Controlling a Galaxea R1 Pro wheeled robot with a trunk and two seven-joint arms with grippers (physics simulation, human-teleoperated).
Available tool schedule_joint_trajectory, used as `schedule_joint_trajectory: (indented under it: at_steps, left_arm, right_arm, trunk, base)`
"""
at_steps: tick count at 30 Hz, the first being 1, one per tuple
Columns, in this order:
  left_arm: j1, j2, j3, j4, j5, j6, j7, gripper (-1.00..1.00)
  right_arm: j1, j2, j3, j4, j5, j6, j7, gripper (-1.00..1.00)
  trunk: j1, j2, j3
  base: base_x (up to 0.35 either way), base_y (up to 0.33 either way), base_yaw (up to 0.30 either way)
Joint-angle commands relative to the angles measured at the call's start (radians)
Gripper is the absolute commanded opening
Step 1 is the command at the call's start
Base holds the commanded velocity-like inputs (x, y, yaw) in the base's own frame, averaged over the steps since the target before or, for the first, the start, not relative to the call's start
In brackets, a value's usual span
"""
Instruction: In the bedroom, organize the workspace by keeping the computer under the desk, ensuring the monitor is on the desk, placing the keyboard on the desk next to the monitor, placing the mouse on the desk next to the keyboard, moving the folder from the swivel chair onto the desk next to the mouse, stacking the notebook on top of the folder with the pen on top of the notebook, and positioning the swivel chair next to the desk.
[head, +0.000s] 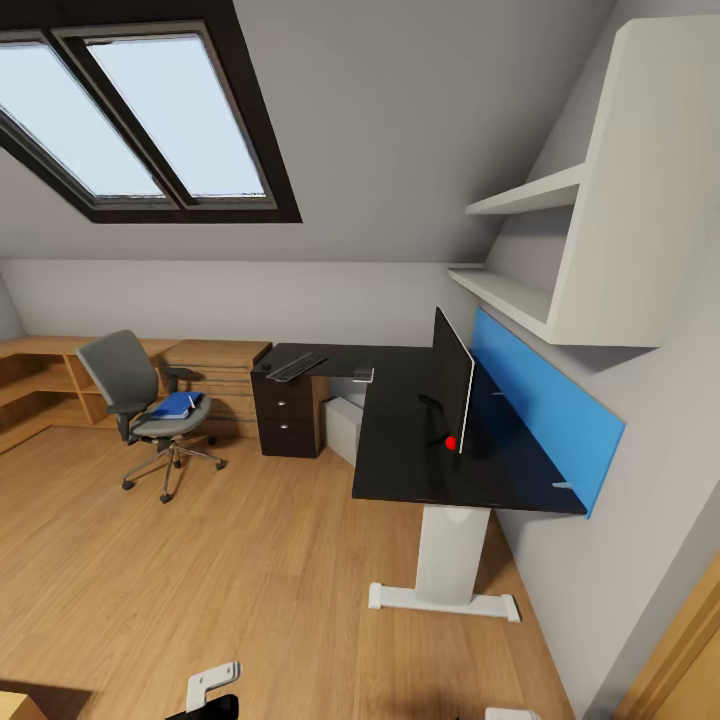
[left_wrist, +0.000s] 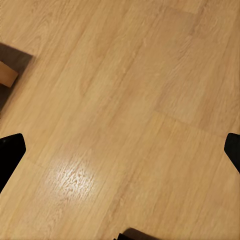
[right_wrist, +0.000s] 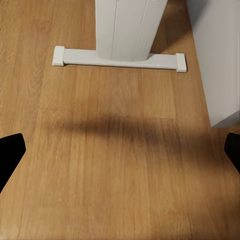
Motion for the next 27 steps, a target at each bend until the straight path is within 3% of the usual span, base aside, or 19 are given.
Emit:
schedule_joint_trajectory:
  at_steps: [1, 9, 27]
  left_arm:
    - [0.0, 0.001, -0.008, 0.0, 0.01, -0.003, 0.004, 1.0]
    - [0.0, 0.0, -0.01, 0.02, 0.008, -0.006, 0.003, 1.0]
    - [0.0, -0.011, -0.01, 0.034, 0.007, -0.006, 0.002, 1.0]
  right_arm:
    - [-0.001, 0.0, 0.008, 0.001, -0.01, -0.005, -0.003, 1.0]
    - [-0.001, 0.005, 0.0, -0.004, -0.032, -0.014, 0.001, 1.0]
    - [-0.001, 0.003, 0.002, -0.004, -0.027, -0.024, 0.006, 1.0]
  trunk:
    - [0.0, -0.001, 0.0]
    - [0.0, -0.001, 0.0]
    - [0.0, -0.001, -0.014]
  base:
    - [0.0, 0.0, 0.0]
    - [0.054, 0.029, 0.0]
    - [0.276, 0.156, 0.031]
